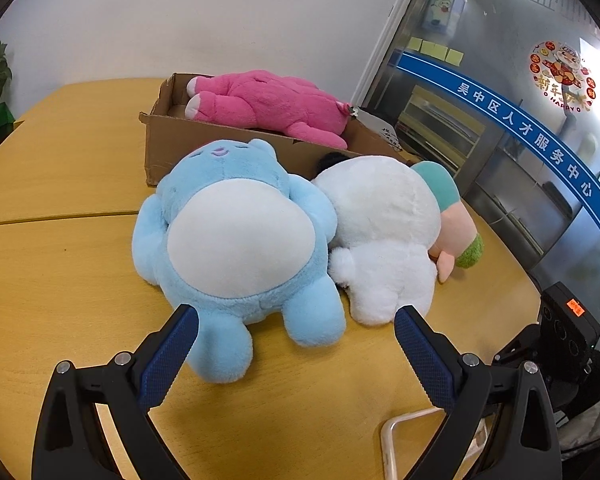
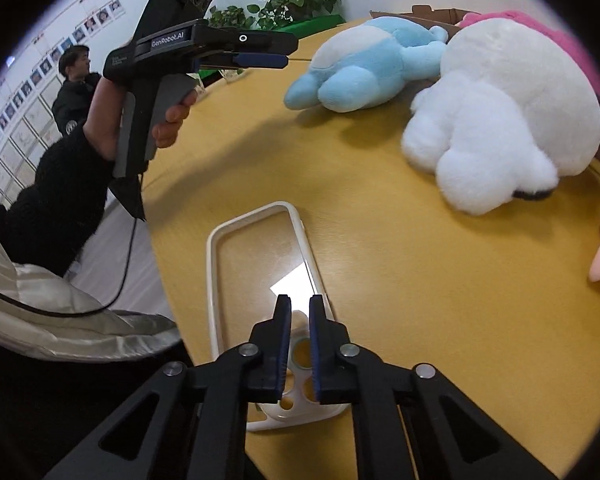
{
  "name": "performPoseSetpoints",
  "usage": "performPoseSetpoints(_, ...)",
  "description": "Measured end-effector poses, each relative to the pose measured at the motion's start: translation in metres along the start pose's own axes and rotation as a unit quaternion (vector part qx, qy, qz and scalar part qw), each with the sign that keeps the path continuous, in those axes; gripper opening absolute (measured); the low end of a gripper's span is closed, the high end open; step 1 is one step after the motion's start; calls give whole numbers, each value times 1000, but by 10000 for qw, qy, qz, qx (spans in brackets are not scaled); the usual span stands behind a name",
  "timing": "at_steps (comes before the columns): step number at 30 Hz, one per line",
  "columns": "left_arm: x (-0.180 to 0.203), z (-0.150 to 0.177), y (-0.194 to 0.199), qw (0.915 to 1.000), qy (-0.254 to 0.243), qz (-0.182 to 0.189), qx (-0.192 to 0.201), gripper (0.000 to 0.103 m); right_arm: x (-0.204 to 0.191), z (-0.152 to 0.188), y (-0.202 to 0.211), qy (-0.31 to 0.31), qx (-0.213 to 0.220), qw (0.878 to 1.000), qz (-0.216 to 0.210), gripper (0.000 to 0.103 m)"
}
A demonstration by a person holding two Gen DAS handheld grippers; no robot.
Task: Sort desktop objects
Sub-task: 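Move both tools to the light-blue bear on the table, then close both tools on the light-blue bear and lift it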
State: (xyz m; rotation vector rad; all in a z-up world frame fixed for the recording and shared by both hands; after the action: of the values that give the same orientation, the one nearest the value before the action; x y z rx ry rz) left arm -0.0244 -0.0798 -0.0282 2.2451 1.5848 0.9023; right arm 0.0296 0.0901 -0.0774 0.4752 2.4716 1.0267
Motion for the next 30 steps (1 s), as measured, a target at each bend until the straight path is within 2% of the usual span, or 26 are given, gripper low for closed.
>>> performPoseSetpoints(3,-1,-2,-1,10000,6,28,22,100,7,1,10,291,-72,9987,405,6)
performPoseSetpoints(6,-5,-3,-1,10000,10,64,24,100,8,5,16,557,-114,9956,742,13)
performPoseSetpoints(9,-11,-6,-3,10000,36,80,23,100,8,0,24,465,37,9964,712,15)
performPoseSetpoints(10,-13,-8,-3,9999,53,89,31,100,9,-3,28,373,119,9968,692,19)
performPoseSetpoints(12,-20,-13,-4,9999,79,80,55,100,11,-12,32,136,317,9970,686,32)
performPoseSetpoints(14,-29,-18,-5,9998,128,102,74,101,15,-28,32,-257,547,9954,747,60)
performPoseSetpoints(15,-35,-21,-8,9997,190,124,72,102,18,-37,30,-445,646,9942,741,63)
performPoseSetpoints(18,-56,-30,-18,9990,409,150,35,102,25,-67,20,-765,878,9907,702,64)
performPoseSetpoints(20,-72,-34,-29,9984,547,137,-36,102,24,-91,8,-676,985,9905,675,64)
performPoseSetpoints(24,-87,-39,-48,9977,599,281,-145,102,24,-129,-29,-516,902,9935,471,64)
performPoseSetpoints(28,-93,-38,-64,9948,786,588,-287,102,37,-146,-68,-676,713,9935,582,64)
performPoseSetpoints(30,-90,-36,-61,9948,749,625,-292,100,40,-144,-78,-759,644,9926,691,57)
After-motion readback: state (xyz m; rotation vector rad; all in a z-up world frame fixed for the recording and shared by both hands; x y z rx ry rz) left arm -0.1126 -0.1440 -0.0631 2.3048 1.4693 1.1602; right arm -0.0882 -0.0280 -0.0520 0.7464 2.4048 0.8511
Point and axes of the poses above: each gripper's, at about its wrist camera, not at the fingertips, and y roughly against the way its jaws point, x to its right, z to its underside, the point moved 4 cm from there along -y, roughly the way its jaws point, and after that the axes turned 8 degrees about x, right-handed, at the moved point
